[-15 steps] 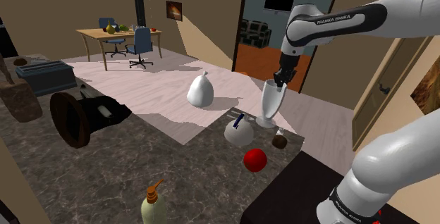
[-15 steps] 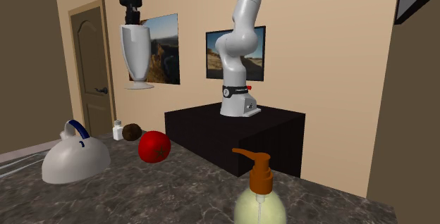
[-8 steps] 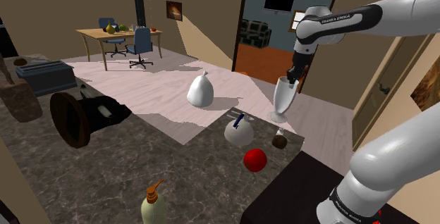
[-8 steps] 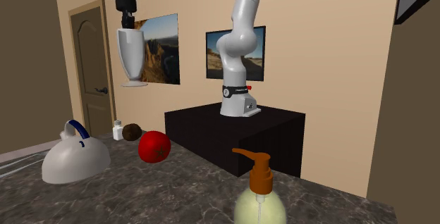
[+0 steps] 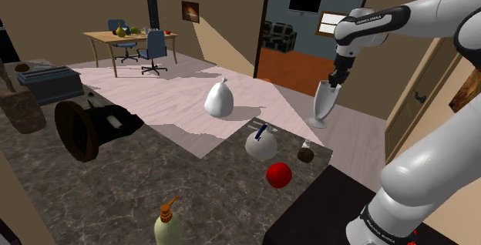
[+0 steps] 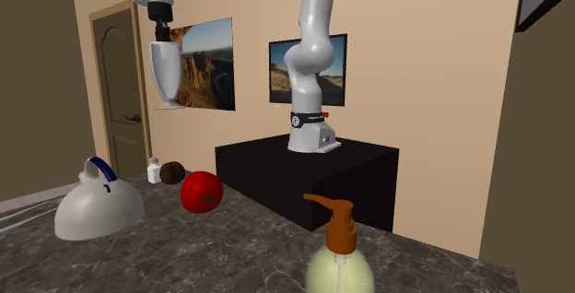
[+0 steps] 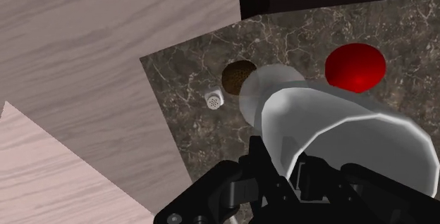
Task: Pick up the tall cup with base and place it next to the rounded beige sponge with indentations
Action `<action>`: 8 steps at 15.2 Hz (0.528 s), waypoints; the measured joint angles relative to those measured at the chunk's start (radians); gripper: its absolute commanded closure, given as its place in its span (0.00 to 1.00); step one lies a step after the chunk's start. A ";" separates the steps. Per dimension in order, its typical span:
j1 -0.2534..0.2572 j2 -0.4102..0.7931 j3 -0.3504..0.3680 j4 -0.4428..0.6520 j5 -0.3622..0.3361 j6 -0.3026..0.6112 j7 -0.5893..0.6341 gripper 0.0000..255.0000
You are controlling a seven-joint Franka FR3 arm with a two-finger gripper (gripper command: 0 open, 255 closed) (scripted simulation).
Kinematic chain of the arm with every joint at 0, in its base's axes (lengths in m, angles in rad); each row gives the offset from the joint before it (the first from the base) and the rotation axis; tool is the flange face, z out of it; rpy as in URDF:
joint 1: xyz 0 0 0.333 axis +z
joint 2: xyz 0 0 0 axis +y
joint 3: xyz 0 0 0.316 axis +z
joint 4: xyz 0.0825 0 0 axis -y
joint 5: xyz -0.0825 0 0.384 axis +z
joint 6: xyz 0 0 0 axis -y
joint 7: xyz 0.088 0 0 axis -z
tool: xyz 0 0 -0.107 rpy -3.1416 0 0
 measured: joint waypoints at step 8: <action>-0.065 0.167 -0.103 0.152 0.056 0.009 -0.192 1.00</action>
